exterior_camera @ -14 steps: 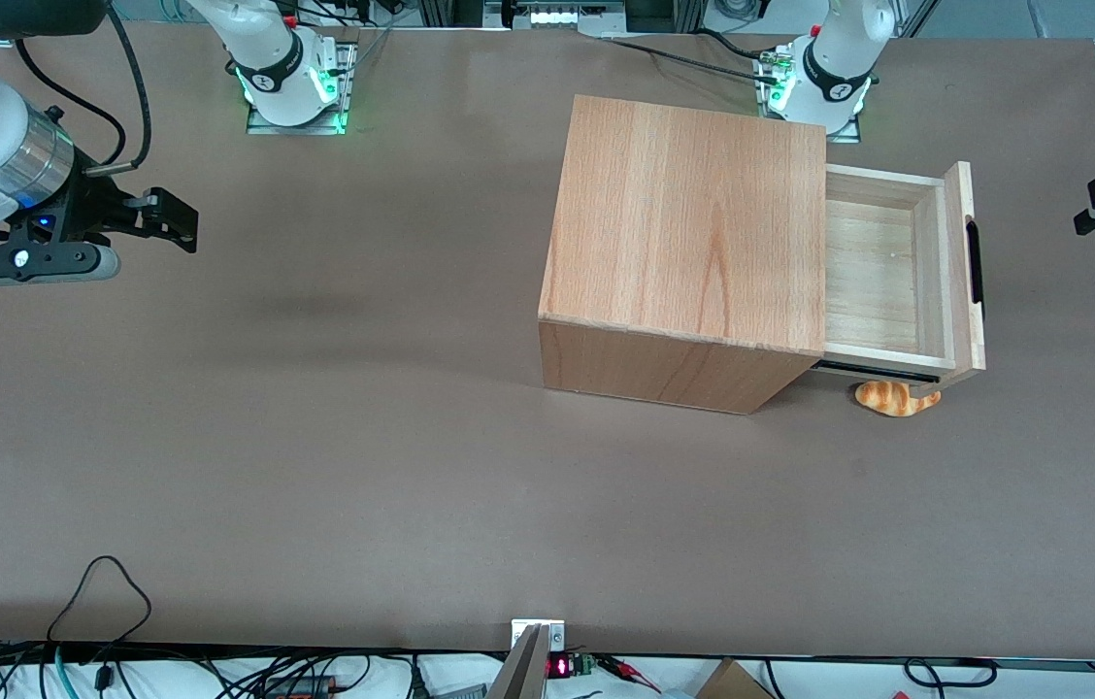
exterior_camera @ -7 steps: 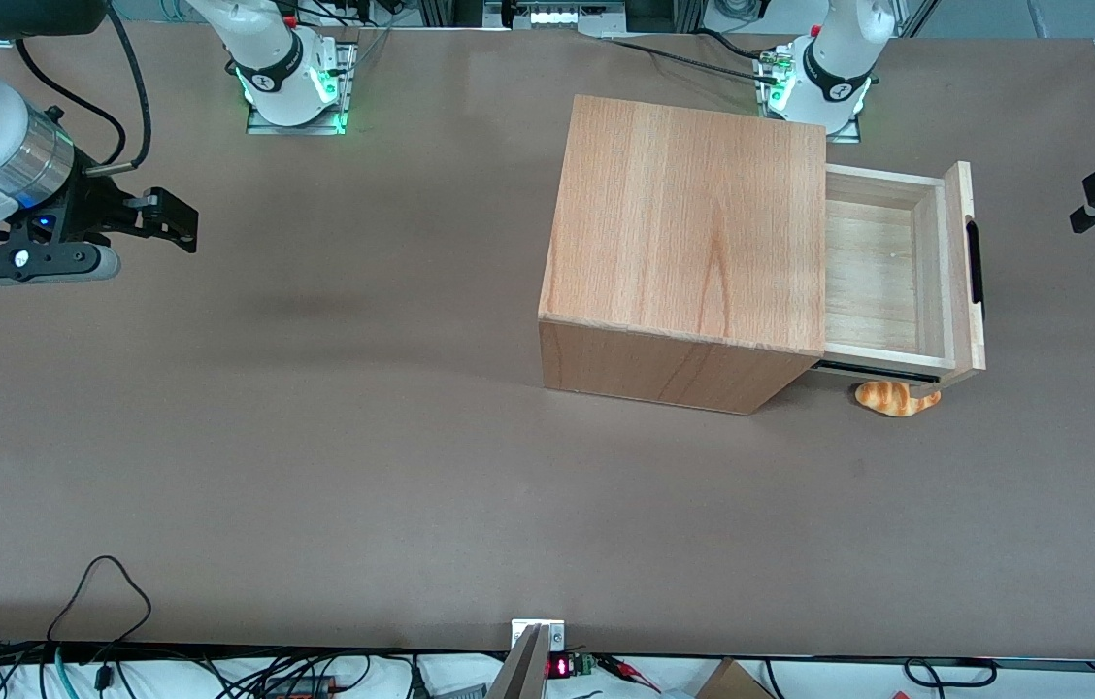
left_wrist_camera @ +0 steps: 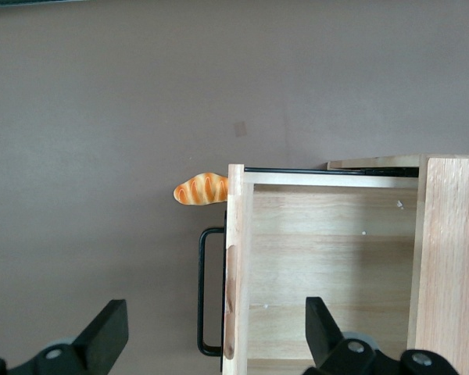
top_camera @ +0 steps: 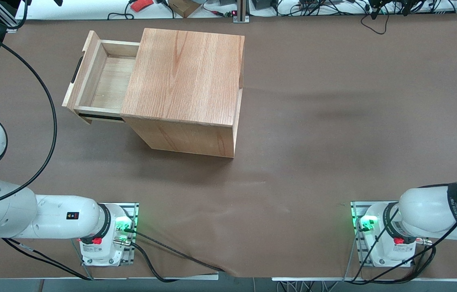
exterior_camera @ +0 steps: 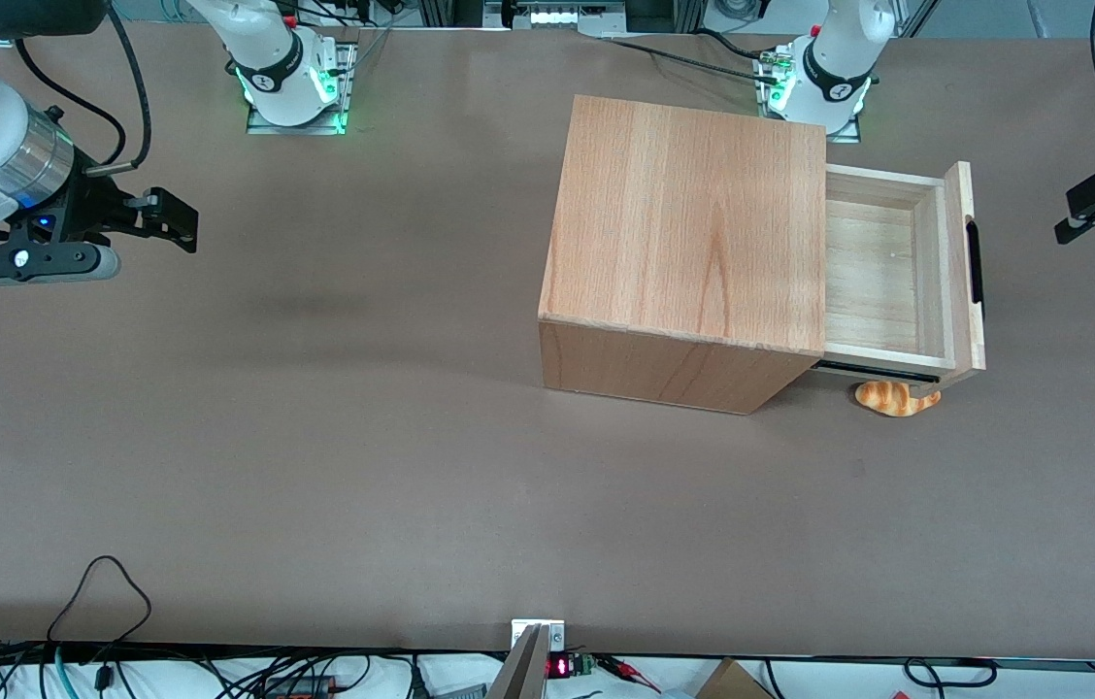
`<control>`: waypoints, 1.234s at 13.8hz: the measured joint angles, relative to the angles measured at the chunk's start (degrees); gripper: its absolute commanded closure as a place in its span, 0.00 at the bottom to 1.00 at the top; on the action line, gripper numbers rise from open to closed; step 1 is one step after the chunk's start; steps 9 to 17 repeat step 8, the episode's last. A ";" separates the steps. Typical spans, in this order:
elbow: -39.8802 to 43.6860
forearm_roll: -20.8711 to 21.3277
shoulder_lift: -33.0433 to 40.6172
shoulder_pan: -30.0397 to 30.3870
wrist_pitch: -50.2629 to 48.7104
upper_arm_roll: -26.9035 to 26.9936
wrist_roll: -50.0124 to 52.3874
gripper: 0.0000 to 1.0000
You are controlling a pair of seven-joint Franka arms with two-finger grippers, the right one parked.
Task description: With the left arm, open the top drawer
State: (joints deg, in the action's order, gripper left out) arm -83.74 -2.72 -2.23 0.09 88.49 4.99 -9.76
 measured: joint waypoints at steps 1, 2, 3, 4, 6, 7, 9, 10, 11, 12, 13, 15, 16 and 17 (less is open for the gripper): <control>0.35 0.00 -0.28 0.08 0.00 -0.07 0.00 0.00; 0.56 0.00 -0.40 0.13 0.00 -0.10 0.03 0.00; 0.69 0.00 -0.42 0.16 -0.01 -0.11 0.23 0.00; 0.79 0.31 -0.42 0.19 -0.05 -0.13 0.44 0.00; 0.90 2.01 -0.42 0.19 -0.07 -0.37 0.59 0.00; 0.97 2.37 -0.42 0.19 -0.07 -0.54 0.65 0.00; 1.01 2.44 -0.42 0.19 -0.07 -0.64 0.67 0.00; 1.01 2.44 -0.42 0.19 -0.07 -0.64 0.67 0.00; 1.01 2.44 -0.42 0.19 -0.07 -0.64 0.67 0.00; 1.01 2.44 -0.42 0.19 -0.07 -0.64 0.67 0.00; 1.01 2.44 -0.42 0.19 -0.07 -0.64 0.67 0.00; 1.01 2.44 -0.42 0.19 -0.07 -0.64 0.67 0.00; 1.01 2.44 -0.42 0.19 -0.07 -0.64 0.67 0.00; 1.01 2.44 -0.42 0.19 -0.07 -0.64 0.67 0.00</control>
